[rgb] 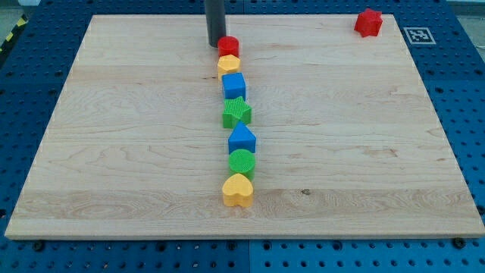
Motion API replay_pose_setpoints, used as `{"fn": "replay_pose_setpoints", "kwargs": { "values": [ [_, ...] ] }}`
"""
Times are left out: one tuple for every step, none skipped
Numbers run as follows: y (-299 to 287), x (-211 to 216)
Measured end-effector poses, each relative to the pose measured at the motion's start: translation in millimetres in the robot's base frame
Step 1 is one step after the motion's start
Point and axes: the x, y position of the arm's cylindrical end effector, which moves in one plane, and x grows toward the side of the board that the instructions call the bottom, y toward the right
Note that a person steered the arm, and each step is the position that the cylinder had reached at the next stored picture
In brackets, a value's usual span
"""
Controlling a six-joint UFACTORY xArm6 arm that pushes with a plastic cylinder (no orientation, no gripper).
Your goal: Move the red star towards red circle
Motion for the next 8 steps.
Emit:
{"fn": "replay_pose_setpoints", "kwargs": {
  "values": [
    [9.4,2.8],
    [41.5,-1.2],
    [96.7,9.9],
    [166.0,27.2],
    [245.4,26.8],
    [320.1,17.3],
    [369.9,-10.2],
    [379.9,-63.4]
  ]
}}
